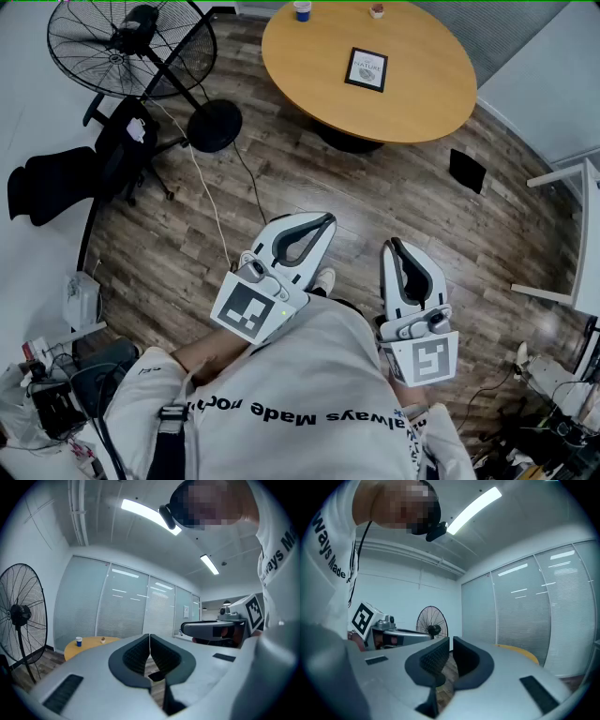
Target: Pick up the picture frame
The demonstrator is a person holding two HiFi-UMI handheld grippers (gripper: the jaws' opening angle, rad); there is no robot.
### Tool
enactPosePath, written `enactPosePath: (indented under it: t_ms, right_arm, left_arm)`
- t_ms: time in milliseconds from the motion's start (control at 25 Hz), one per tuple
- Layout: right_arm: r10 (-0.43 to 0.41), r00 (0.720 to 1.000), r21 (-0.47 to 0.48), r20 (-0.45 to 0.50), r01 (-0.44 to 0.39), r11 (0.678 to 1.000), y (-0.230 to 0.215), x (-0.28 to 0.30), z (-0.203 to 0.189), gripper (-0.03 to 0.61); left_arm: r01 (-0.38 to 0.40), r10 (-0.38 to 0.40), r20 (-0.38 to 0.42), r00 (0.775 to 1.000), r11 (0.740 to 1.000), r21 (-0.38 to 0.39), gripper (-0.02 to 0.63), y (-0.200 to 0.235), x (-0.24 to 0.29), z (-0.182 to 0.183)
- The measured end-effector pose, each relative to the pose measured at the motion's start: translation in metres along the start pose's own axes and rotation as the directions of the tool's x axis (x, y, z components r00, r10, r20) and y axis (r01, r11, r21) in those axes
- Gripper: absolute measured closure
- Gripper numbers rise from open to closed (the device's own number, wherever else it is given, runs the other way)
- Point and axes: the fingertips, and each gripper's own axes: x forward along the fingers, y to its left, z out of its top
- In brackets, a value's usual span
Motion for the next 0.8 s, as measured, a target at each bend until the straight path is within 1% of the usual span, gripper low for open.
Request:
enactPosePath:
  t_ms: [120,320,520,680,800]
  right_arm:
    - [0.002,1.0,0.002,0.002,-0.002,1.0,0.009,0.003,0.002,0.531]
    - [-0.046,0.996,-0.004,0.074,0.046,0.999,0.019,0.004,0.017,0.531]
    - [-0.069,0.995,-0.024,0.066,0.07,0.997,0.029,0.021,0.019,0.531]
    - [-0.073,0.996,-0.003,0.058,0.073,0.997,0.034,0.039,0.017,0.531]
    - [-0.064,0.997,-0.002,0.047,0.064,0.998,0.036,0.049,0.014,0.531]
  left_arm:
    - [-0.004,0.004,0.016,1.0,1.0,-0.008,0.586,0.003,-0.009,0.005]
    - [-0.006,0.007,0.028,1.0,1.0,-0.013,0.586,0.016,-0.025,0.009]
    - [-0.008,0.008,0.029,1.0,1.0,-0.008,0.586,0.037,-0.04,0.011]
    - [-0.015,0.015,0.018,1.0,1.0,0.008,0.586,0.059,-0.046,0.013]
    - [-0.023,0.023,0.027,0.999,1.0,0.002,0.586,0.068,-0.045,0.015]
